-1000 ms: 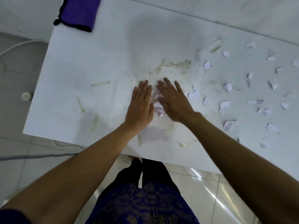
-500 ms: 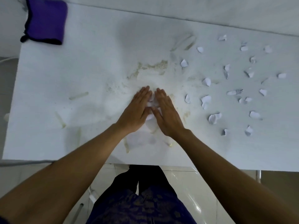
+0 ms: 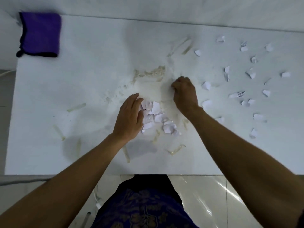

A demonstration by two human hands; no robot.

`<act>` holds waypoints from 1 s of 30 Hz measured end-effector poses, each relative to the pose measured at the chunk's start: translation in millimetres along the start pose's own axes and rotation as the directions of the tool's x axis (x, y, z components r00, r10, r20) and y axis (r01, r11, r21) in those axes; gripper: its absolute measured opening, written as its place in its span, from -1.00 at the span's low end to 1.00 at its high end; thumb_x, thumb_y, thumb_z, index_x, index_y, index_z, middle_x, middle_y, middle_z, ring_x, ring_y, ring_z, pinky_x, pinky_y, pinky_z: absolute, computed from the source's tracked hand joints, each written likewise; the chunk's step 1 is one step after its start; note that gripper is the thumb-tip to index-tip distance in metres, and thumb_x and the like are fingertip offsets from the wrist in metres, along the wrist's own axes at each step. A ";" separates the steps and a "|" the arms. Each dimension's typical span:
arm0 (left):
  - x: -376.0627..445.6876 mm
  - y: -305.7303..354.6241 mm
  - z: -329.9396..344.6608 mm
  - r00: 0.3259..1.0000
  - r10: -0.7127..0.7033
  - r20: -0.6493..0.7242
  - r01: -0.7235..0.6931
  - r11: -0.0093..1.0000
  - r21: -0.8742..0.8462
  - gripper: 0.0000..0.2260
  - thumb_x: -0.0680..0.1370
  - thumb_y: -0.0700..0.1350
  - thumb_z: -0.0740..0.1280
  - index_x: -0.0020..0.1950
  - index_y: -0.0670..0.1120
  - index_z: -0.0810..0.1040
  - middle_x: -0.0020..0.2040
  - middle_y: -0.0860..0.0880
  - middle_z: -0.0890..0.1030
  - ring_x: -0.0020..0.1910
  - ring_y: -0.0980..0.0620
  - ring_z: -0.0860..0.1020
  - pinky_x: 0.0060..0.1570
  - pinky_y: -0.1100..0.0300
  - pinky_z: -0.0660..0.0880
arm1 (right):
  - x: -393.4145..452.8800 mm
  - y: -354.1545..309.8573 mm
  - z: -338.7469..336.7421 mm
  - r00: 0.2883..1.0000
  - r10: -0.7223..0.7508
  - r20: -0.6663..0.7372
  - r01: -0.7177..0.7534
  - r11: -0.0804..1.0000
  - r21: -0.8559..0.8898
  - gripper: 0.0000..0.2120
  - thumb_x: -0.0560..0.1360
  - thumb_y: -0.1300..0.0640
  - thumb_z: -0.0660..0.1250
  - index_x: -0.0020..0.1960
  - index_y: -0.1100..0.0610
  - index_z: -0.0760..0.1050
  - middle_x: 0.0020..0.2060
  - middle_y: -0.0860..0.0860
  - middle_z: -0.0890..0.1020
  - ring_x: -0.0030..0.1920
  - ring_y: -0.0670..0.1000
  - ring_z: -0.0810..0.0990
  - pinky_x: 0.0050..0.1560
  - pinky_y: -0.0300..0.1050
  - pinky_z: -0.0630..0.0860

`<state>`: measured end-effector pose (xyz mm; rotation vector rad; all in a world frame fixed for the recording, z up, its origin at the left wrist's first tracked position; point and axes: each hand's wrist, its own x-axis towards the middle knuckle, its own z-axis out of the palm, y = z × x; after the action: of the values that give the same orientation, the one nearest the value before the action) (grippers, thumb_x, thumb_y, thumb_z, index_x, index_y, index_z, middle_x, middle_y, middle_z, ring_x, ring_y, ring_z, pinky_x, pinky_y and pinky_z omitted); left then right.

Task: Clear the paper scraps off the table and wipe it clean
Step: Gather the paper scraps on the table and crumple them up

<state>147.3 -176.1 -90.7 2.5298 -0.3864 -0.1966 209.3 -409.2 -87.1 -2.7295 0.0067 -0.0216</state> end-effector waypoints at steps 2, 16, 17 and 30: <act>-11.0 -1.9 1.7 1.000 -0.010 0.017 0.010 1.000 -0.009 -0.68 0.64 -0.24 0.20 0.40 -0.19 0.43 0.51 -0.15 0.36 0.52 -0.11 0.29 0.50 0.01 0.26 | -31.6 -20.3 5.9 0.998 -0.061 0.015 0.059 0.992 0.111 -0.74 0.39 0.48 0.32 -0.03 0.26 0.66 -0.06 0.16 0.65 -0.02 0.22 0.58 -0.07 0.00 0.55; -69.1 63.6 21.7 0.880 0.432 0.197 -0.461 0.877 0.137 -0.56 0.58 -0.20 0.23 0.48 -0.15 0.38 0.54 -0.13 0.33 0.55 -0.16 0.24 0.54 -0.09 0.13 | -189.9 26.0 -43.5 0.894 0.438 -0.093 -0.430 0.898 0.092 -0.44 0.48 0.28 0.32 0.46 0.16 0.33 0.51 0.15 0.27 0.53 0.13 0.19 0.50 0.00 0.21; -72.6 67.9 27.6 0.836 0.479 0.270 -0.534 0.822 0.196 -0.54 0.59 -0.16 0.22 0.51 -0.13 0.36 0.57 -0.10 0.29 0.58 -0.14 0.18 0.55 -0.13 0.07 | -197.4 35.3 -45.0 0.870 0.488 -0.073 -0.485 0.873 0.060 -0.39 0.48 0.28 0.32 0.50 0.16 0.26 0.55 0.18 0.17 0.56 0.17 0.11 0.53 0.06 0.16; -97.5 84.4 47.1 0.952 0.270 0.144 -0.299 0.921 0.249 -0.61 0.63 -0.17 0.20 0.46 -0.19 0.43 0.51 -0.18 0.37 0.50 -0.19 0.32 0.45 -0.10 0.28 | -167.6 39.4 -29.0 0.963 0.263 0.065 -0.270 0.947 0.175 -0.31 0.43 0.36 0.29 0.53 0.14 0.21 0.58 0.12 0.11 0.57 0.14 0.05 0.53 0.07 0.17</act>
<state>25.0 -237.0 -77.1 2.6921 -0.8721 -0.1770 41.2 -455.6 -78.7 -2.5226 0.3455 0.1064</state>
